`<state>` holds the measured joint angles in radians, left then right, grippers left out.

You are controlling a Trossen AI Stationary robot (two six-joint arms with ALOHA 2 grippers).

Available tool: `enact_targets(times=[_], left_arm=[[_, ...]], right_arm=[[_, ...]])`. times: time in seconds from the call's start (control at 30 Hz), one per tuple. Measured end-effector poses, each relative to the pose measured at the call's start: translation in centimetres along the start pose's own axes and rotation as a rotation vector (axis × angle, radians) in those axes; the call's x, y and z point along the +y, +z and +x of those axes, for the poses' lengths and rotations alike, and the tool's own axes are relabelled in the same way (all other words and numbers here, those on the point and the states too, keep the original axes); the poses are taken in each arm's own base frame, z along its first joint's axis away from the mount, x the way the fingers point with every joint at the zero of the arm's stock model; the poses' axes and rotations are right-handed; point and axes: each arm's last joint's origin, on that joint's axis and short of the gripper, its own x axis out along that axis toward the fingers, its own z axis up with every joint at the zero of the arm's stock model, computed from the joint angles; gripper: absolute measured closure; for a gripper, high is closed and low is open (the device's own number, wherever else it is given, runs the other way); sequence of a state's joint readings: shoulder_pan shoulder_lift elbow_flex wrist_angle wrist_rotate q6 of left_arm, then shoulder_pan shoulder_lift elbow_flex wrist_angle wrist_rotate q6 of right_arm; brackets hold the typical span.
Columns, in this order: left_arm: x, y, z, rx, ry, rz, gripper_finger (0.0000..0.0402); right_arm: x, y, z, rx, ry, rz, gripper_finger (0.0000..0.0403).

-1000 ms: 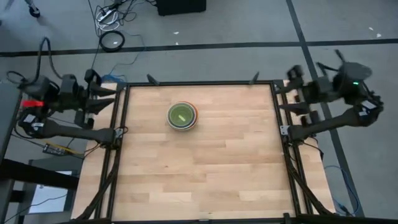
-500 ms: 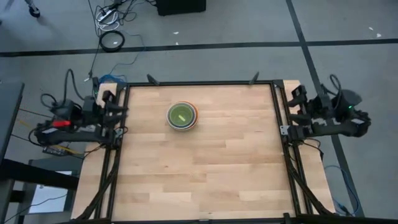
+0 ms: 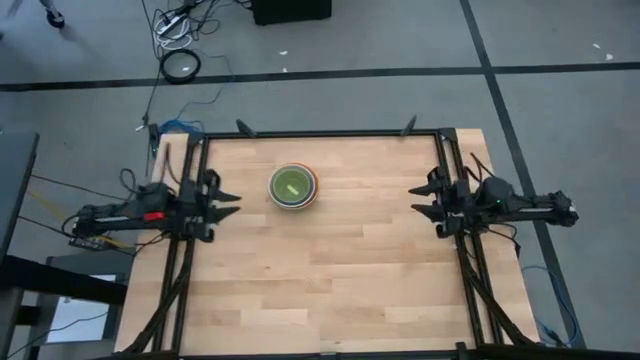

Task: Nest bowls inside each other
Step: Return to Home Position

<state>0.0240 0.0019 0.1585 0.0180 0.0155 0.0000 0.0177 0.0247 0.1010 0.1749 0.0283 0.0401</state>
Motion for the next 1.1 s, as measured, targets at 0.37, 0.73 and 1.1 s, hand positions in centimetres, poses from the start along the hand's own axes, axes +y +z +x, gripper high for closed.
enact_targets(times=[0.37, 0.73, 1.1], left_arm=[[0.2, -5.1, 0.5, 0.144, 0.07, -0.016, 0.0275], [0.2, -5.2, 0.5, 0.156, 0.07, -0.002, 0.0275], [0.2, -5.1, 0.5, 0.141, 0.069, -0.002, 0.0275]], right_arm=[[-0.6, -4.0, -0.1, 0.178, -0.038, 0.062, 0.0218], [-0.6, -4.9, -0.2, 0.268, -0.044, 0.052, 0.0219], [-0.6, -4.8, -0.2, 0.262, -0.044, 0.052, 0.0219]])
